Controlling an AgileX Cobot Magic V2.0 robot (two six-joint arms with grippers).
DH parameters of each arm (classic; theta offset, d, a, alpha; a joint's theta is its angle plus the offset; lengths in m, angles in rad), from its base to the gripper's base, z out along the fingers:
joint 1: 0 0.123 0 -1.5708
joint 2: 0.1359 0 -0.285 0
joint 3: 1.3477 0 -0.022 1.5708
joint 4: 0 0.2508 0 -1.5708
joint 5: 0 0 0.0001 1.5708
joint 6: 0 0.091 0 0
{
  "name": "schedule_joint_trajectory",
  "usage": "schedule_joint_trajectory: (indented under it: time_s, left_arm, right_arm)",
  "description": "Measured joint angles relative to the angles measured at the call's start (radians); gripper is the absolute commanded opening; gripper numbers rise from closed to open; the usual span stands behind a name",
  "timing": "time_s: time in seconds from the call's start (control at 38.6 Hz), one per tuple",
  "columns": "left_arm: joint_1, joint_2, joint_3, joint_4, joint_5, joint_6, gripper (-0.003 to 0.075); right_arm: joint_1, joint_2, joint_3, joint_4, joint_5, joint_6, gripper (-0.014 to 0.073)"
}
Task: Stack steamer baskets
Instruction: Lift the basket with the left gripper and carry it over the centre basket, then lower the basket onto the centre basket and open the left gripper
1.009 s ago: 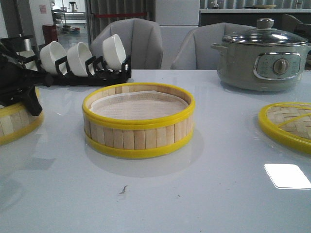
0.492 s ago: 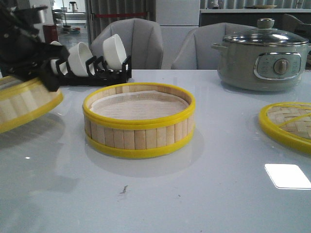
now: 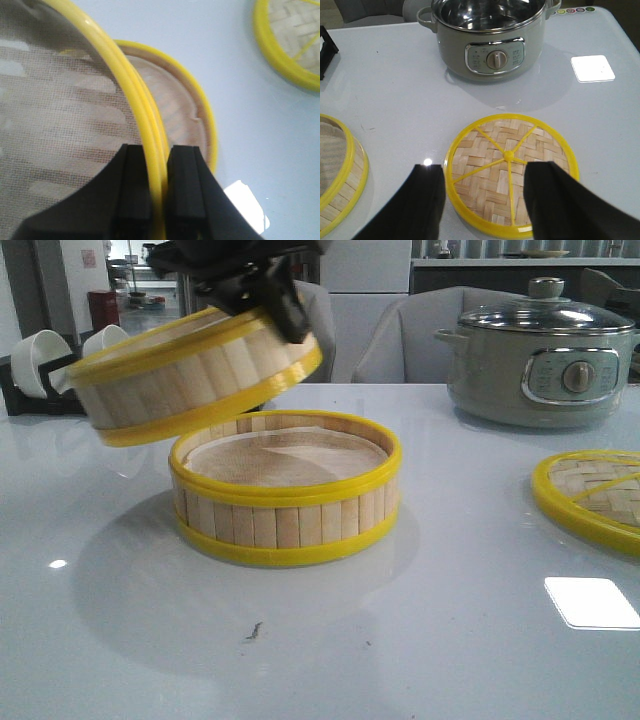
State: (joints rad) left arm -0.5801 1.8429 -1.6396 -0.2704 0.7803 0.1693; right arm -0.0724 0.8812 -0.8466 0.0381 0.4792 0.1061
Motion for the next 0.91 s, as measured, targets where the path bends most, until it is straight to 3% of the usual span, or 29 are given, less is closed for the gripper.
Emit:
schedule_joint_trajectory:
  time_s: [0.39,0.91]
  left_arm:
    - [-0.136,0.104,-0.007,0.008,-0.018,0.0,0.0089]
    - [-0.154,0.158,-0.019,0.005,-0.062,0.0,0.0089]
  right_arm:
    - [0.002,0.0,0.0,0.0,0.0,0.0,0.0467]
    - [0.002,0.0,0.0,0.0,0.0,0.0,0.0467]
